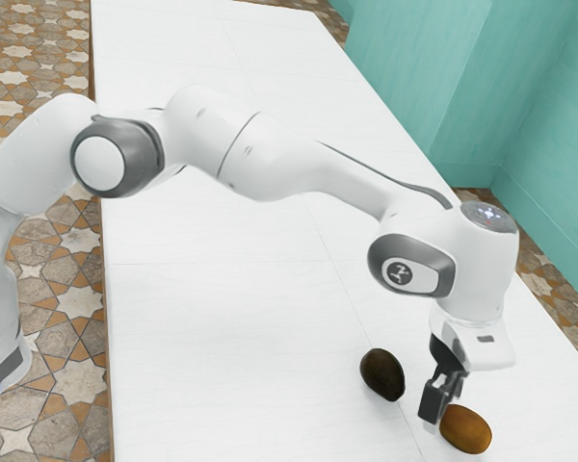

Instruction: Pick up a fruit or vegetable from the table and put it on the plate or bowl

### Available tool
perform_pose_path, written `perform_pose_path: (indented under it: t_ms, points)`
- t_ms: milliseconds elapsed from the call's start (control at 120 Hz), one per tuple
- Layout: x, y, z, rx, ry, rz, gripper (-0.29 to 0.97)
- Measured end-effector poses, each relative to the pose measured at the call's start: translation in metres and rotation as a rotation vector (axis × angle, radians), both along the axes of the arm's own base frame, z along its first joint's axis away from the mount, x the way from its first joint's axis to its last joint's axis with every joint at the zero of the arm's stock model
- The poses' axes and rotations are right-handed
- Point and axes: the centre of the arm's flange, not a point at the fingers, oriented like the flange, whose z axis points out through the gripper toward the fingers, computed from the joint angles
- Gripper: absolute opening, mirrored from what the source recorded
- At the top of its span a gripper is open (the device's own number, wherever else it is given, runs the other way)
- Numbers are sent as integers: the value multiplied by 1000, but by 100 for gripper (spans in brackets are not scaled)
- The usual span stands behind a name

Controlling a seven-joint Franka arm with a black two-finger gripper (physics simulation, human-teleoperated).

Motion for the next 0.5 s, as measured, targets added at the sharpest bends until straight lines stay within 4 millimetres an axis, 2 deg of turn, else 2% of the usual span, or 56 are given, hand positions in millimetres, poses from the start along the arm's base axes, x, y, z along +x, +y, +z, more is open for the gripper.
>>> perform_pose_path:
  t_ms: [133, 217, 350, 500]
  points:
    - [13, 23, 0, 17, -22, -47, 67]
    - [17, 28, -2, 23, -31, -86, 66]
    - [22, 23, -9, 6, -46, -157, 66]
    - [29, 13, -4, -35, -100, -219, 65]
